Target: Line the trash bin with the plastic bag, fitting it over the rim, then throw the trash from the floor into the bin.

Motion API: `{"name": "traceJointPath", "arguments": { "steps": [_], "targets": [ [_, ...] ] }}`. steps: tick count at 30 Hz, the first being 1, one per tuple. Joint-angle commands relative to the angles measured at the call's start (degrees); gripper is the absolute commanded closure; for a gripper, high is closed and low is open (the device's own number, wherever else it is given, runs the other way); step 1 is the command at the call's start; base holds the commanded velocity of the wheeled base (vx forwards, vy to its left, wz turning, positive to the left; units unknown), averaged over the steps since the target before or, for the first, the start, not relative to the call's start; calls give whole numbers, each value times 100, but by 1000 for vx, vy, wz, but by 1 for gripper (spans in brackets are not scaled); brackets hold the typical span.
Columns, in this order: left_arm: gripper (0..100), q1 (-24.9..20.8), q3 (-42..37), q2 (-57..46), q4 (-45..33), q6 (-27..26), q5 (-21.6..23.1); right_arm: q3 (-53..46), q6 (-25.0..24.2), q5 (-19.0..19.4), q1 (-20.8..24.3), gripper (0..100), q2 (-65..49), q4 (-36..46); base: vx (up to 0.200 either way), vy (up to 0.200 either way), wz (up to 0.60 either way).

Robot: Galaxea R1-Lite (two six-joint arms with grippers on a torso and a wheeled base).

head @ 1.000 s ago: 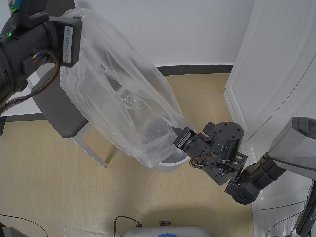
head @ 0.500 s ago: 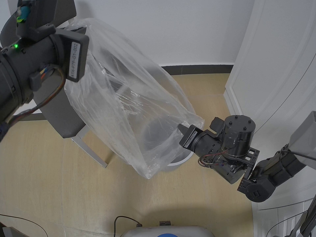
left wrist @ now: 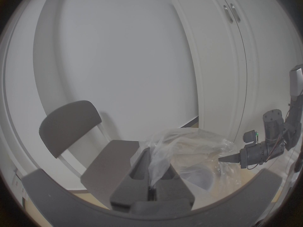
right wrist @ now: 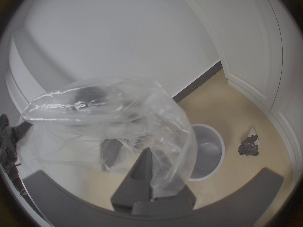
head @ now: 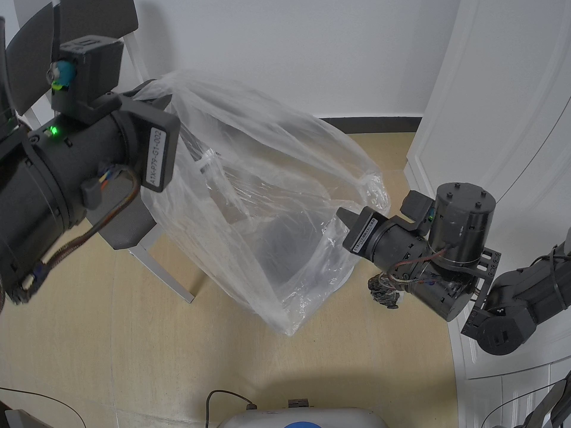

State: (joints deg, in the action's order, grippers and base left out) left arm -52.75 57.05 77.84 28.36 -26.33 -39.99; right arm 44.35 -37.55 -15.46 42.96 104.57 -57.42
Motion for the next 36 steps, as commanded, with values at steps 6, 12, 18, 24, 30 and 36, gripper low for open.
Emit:
{"name": "traceJointPath", "arguments": {
  "steps": [6,12,18,24,30,36],
  "targets": [
    [100,124,-159,-41,56,796,254,-155,459,-19,-33,100,-499,38,0,0,0],
    [100,151,-827,-348,82,1491,281,-172,749,-256,-68,100,-648,328,0,0,0],
    [100,397,-1513,-559,91,1772,685,-278,1039,-256,-68,100,-1053,846,0,0,0],
    [100,450,-1891,-673,100,1948,1010,-594,1390,-203,-77,100,-1466,908,0,0,0],
    [100,608,-1952,-823,100,2027,1019,-1236,1944,-203,-68,100,-2011,908,0,0,0],
    [100,617,-2128,-1148,109,2369,1019,-1385,2138,-203,-60,100,-2292,943,0,0,0]
  ]
}}
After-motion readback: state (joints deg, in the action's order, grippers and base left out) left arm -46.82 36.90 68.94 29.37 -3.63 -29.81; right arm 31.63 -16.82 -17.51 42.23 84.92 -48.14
